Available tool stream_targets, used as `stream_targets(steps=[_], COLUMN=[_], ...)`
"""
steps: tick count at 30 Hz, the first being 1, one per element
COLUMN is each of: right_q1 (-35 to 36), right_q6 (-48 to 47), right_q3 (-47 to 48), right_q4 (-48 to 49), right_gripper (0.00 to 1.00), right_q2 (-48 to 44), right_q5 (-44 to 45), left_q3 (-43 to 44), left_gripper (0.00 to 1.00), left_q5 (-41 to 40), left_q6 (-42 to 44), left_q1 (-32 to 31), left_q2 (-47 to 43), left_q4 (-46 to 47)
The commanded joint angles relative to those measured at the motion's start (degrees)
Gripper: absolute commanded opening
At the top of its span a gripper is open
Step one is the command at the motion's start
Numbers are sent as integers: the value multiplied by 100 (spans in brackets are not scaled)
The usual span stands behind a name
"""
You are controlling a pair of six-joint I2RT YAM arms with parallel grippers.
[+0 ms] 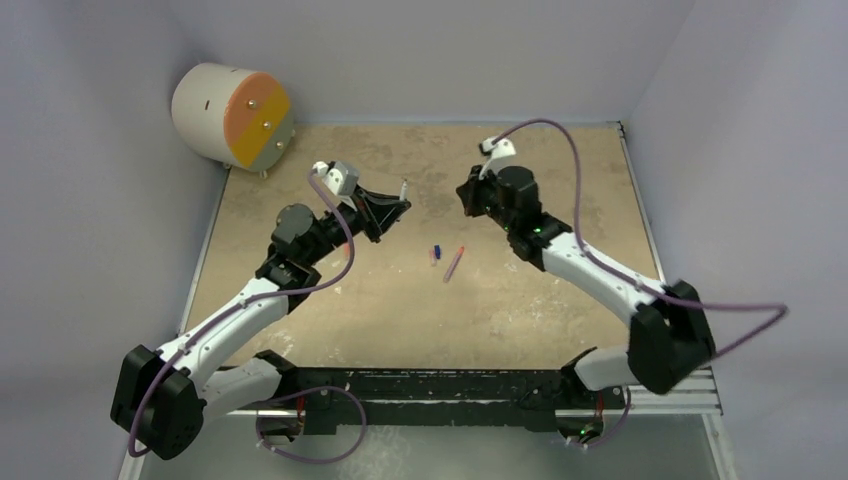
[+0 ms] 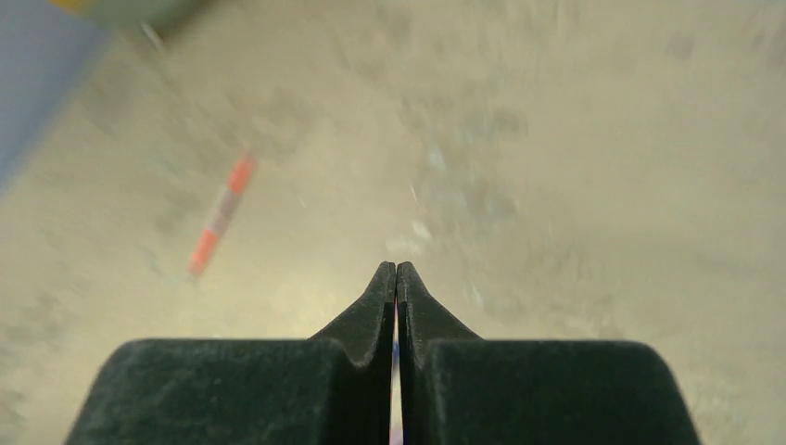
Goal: Insert the pens into the pen caps
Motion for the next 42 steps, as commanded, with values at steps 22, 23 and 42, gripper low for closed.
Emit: stream_targets(steps=[22,23,42], right_q1=[632,671,678], right_q6=[30,36,700], right_q3=[1212,1232,1062], right_q4=[-1587,-1606,-1564], right_gripper=[38,38,38], right_q2=[2879,2912,2848], right_q5=[-49,-6,185], left_q3=[-44,-41,-187], left_gripper=[0,0,0], left_q5=[-670,-668,-750], left_q6=[346,343,261], left_q1=[-6,-6,-6], left_q2=[-291,-301,-374], left_q4=[-618,-623,-479])
